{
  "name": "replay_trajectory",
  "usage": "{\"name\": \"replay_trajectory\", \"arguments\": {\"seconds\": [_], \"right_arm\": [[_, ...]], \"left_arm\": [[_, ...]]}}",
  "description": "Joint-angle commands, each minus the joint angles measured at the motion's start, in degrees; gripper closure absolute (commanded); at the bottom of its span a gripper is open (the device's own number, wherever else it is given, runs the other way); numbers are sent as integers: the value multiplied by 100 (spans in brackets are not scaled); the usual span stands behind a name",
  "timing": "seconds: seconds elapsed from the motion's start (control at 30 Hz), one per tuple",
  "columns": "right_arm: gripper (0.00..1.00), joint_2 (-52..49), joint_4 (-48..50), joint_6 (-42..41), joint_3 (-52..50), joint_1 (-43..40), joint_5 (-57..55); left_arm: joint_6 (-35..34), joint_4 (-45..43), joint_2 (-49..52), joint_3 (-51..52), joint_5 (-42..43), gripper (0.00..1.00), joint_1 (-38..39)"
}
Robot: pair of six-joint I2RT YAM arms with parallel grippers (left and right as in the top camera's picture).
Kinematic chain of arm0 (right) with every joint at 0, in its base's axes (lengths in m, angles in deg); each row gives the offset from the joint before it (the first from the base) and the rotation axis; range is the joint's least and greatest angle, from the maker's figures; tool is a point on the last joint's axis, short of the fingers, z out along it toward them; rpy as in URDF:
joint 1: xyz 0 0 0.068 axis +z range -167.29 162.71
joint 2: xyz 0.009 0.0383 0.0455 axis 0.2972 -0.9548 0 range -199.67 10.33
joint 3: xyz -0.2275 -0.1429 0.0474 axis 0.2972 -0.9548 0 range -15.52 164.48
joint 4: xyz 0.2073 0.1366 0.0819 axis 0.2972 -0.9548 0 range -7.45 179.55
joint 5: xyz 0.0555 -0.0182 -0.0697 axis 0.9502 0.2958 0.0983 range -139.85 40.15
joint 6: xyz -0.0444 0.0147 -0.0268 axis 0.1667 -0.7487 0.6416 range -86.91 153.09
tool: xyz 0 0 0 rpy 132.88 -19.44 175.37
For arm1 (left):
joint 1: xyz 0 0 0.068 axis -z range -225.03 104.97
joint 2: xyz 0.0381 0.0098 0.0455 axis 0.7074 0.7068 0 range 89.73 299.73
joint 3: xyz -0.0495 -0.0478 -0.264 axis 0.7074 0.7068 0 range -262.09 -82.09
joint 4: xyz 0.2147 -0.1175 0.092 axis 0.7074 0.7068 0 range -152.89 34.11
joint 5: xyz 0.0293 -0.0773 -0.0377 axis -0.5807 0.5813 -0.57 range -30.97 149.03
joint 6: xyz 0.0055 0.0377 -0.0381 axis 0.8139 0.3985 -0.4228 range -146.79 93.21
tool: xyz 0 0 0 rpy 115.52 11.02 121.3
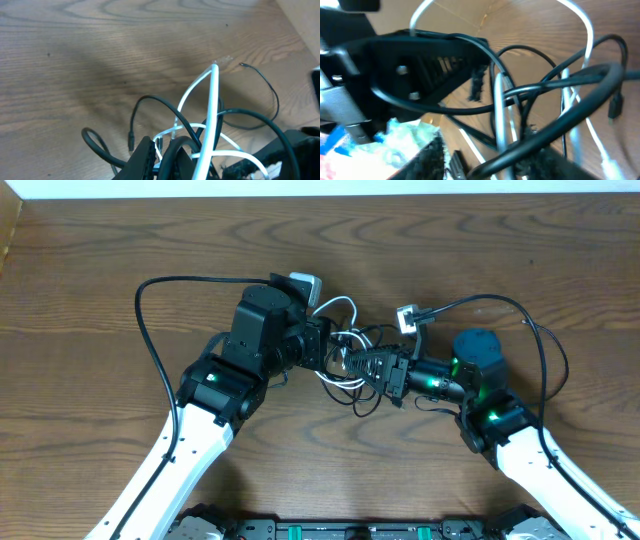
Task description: Untangle cables
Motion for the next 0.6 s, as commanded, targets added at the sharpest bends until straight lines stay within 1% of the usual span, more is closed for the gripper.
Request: {"name": "replay_trajectory", "arguments": {"seconds": [0.0, 0.07, 0.1, 0.13, 0.2, 0.23, 0.3, 0.37, 0.57], "right_arm": [[72, -79, 9, 22, 63, 37, -214], [85, -83, 11, 70, 63, 37, -297], [94, -83, 15, 63, 63, 37, -313], [99, -83, 101, 57, 63, 28, -299], [99, -72, 348, 52, 63, 7, -149], [99, -61, 514, 11, 63, -17, -44], [99, -17, 866, -105, 63, -122, 173], [99, 70, 1073, -258, 63, -310, 326], [99, 459, 1099, -380, 63, -1200, 715]], "left_arm": [[-74, -37, -28, -195, 282, 93, -13], [-70, -39, -28, -195, 420, 93, -13], [-70, -35, -28, -195, 424, 92, -13], [-28, -17, -26, -192, 422, 92, -13], [155, 11, -26, -192, 372, 92, -15], [173, 59, -26, -192, 179, 93, -13], [170, 219, -26, -192, -393, 92, -15], [170, 433, -26, -192, -1158, 92, -15], [166, 1172, -26, -192, -3134, 93, -20]]}}
